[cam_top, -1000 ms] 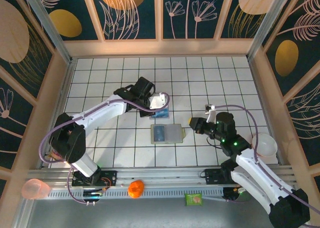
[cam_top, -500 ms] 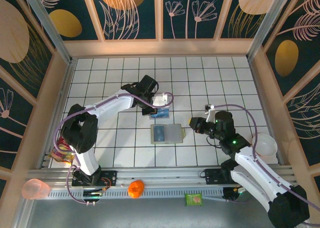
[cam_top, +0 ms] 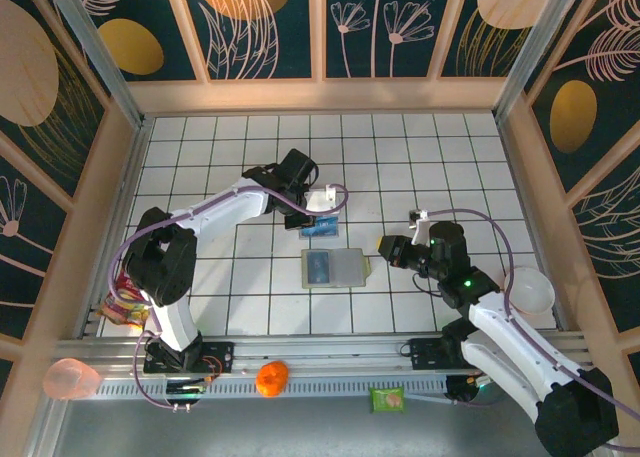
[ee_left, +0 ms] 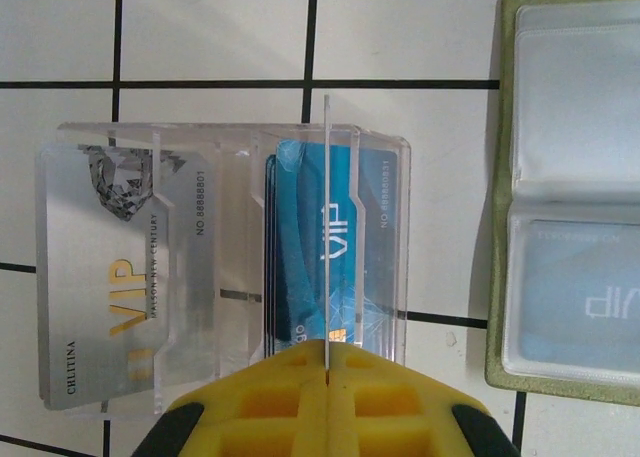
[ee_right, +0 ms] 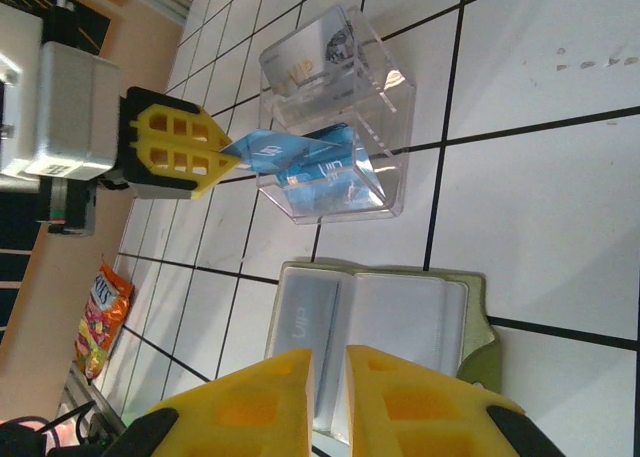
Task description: Take the credit cards out of the card holder
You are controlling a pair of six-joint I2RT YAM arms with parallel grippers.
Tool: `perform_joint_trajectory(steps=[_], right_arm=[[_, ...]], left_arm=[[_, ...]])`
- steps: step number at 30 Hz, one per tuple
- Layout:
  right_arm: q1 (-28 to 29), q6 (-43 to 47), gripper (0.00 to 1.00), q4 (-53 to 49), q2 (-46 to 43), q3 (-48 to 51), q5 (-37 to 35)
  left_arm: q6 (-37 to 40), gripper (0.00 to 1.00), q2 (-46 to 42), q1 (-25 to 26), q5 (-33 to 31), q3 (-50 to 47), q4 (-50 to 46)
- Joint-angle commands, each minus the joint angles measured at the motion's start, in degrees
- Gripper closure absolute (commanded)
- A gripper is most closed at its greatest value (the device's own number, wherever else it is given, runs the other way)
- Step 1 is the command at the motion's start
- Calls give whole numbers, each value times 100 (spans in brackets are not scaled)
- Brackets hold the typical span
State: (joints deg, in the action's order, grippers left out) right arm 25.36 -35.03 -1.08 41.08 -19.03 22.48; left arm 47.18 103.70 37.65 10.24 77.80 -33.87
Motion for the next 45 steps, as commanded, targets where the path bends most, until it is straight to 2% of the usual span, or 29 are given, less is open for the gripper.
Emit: perform_joint_trajectory(steps=[1,14,15,17,19,22,24,26,29,33,34,36,38,41,45], right_arm=[[-66,-4,83,120,-1,-111,90],[-83,5,83,106,-21,-110,117],[-84,4,83,108,-23,-110,121],[-89,4,83,108,-21,-117,123],[-88,-1,83,120,-22,-110,133],[-85,-22,83,134,-21,-110,142],[-92,-26,81,129,-6,-110,147],[-84,-13,75,140,43,-94,160],[-11,-4,66,277,190,-18,185],[555,111,60,294,618,-93,-442],[882,156,59,271,767,-182,-703],[1350,248,58,186,1151,-405,-1199],[1799,334,58,124,1570,-626,-1598],[2378,464,57,66,2227,-1002,-2034],[3049,626,57,-86,3218,-1587,-2504]], left_arm=[[149,100,167,-13,-181,45,-119],[-84,100,86,-12,-325,-107,151],[-135,92,36,-17,-320,-118,195],[-244,86,-46,-12,-317,-127,270],[-317,70,-151,-16,-355,-166,362],[-384,62,-319,-12,-495,-271,558],[-614,61,-471,-13,-731,-354,938],[-890,54,-715,-18,-882,-409,1314],[-1335,53,-1096,-28,-1115,-554,1965],[-2381,37,-1913,-91,-1330,-1208,3421],[-2708,31,-2180,-93,-1414,-1482,3908],[-3472,11,-2657,-95,-1672,-2031,4734],[-4084,2,-3088,-98,-1776,-2442,5092],[-5510,1,-3567,-100,-2547,-2908,5282],[-6839,1,-4155,-98,-2398,-3656,4995]])
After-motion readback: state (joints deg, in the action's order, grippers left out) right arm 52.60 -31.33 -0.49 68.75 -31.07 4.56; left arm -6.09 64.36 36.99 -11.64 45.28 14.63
